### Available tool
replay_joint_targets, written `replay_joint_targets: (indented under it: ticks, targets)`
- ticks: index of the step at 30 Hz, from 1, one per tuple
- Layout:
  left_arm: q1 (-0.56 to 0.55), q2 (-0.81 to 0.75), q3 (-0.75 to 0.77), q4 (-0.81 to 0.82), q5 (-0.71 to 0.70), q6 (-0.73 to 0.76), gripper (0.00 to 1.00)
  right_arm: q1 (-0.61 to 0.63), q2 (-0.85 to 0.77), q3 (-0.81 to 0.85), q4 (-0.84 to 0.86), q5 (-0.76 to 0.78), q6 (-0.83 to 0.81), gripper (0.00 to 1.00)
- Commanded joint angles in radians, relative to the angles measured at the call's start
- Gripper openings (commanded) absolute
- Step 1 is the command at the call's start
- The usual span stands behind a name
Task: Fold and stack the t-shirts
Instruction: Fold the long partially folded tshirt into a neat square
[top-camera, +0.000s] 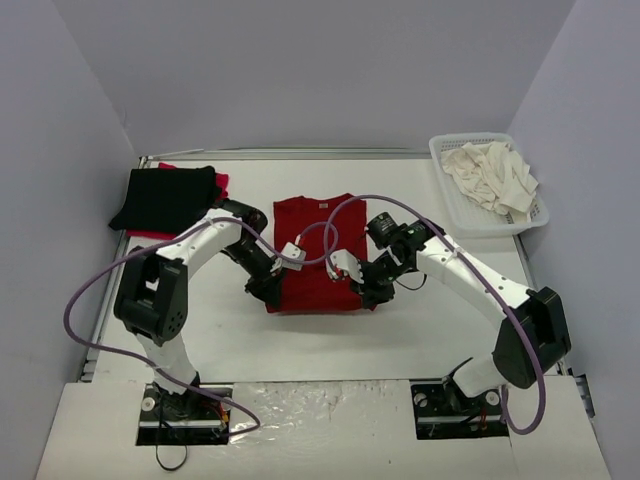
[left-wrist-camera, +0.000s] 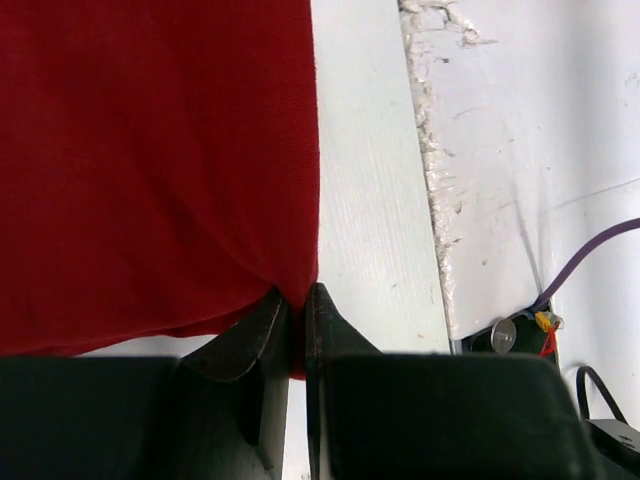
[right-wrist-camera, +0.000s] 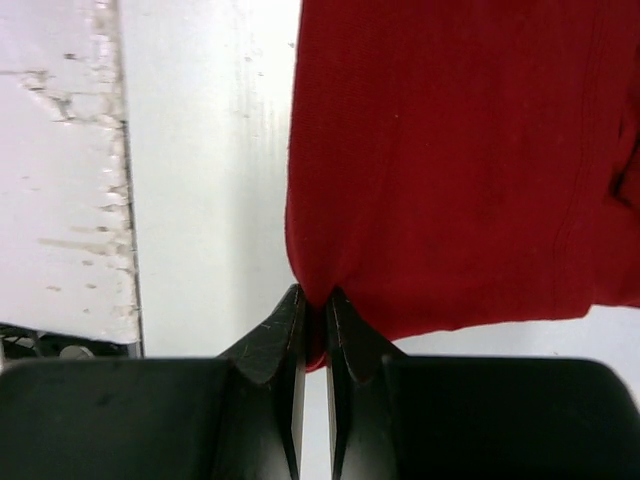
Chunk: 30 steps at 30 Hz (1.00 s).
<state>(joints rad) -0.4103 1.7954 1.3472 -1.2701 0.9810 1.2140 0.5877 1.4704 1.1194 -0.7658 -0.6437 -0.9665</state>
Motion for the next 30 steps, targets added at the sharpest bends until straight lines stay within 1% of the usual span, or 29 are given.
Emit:
replay_joint_targets:
  ticks: [1, 8, 14, 22, 30]
  targets:
    - [-0.025, -0.125, 0.001, -0.388, 0.025, 0.091, 0.02, -0.006, -0.048, 0.055, -0.176, -0.077, -0.041, 0.00]
    - [-0.081, -0.214, 0.050, -0.385, -0.028, 0.033, 0.02, -0.006, -0.061, 0.126, -0.364, -0.142, -0.136, 0.00]
    - [-0.113, -0.297, 0.087, -0.384, -0.030, 0.009, 0.02, -0.026, -0.104, 0.151, -0.415, -0.172, -0.158, 0.00]
    - [-0.117, -0.329, 0.133, -0.384, -0.070, -0.030, 0.02, -0.034, -0.096, 0.191, -0.418, -0.162, -0.149, 0.00]
    - [-0.096, -0.291, 0.144, -0.387, -0.096, 0.005, 0.02, -0.034, -0.044, 0.241, -0.399, -0.102, -0.163, 0.00]
